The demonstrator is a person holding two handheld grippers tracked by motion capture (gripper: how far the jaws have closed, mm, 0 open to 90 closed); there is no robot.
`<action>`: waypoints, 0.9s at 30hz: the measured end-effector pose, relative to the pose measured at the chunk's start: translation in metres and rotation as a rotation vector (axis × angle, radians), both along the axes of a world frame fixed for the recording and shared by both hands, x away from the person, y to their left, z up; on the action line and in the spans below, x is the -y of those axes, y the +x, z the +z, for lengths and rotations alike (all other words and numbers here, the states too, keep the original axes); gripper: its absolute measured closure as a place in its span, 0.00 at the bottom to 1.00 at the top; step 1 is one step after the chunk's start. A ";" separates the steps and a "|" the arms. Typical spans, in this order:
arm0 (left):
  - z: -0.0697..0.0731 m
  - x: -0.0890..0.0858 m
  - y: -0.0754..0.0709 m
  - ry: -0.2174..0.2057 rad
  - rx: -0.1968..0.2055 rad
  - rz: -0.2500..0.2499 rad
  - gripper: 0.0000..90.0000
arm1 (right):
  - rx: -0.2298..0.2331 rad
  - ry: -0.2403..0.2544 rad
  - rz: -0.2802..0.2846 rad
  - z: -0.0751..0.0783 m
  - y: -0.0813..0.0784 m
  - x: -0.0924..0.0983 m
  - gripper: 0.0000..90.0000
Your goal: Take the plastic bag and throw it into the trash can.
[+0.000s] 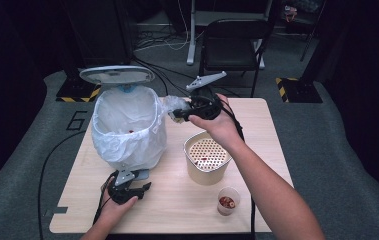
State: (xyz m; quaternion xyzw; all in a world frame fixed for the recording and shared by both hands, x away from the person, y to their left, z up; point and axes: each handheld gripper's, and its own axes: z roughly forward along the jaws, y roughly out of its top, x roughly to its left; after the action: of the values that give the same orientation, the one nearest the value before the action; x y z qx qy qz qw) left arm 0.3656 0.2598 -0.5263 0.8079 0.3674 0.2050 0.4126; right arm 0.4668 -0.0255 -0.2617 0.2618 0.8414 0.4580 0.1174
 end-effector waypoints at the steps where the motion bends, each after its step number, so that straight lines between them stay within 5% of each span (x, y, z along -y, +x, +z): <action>1: 0.000 0.000 0.000 0.000 0.000 0.000 0.37 | 0.000 0.000 0.000 0.000 0.000 0.000 0.71; 8: -0.002 0.003 -0.002 -0.048 -0.018 0.024 0.37 | 0.004 0.001 0.026 0.005 0.000 -0.022 0.71; 27: -0.001 0.001 0.000 -0.024 -0.007 0.009 0.37 | -0.002 0.013 0.073 -0.004 0.004 -0.073 0.70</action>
State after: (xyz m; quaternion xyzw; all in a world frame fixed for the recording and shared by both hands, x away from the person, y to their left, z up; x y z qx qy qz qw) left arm 0.3653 0.2589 -0.5269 0.8019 0.3752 0.1994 0.4201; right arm 0.4704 0.0479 -0.2656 0.2321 0.8476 0.4670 0.0979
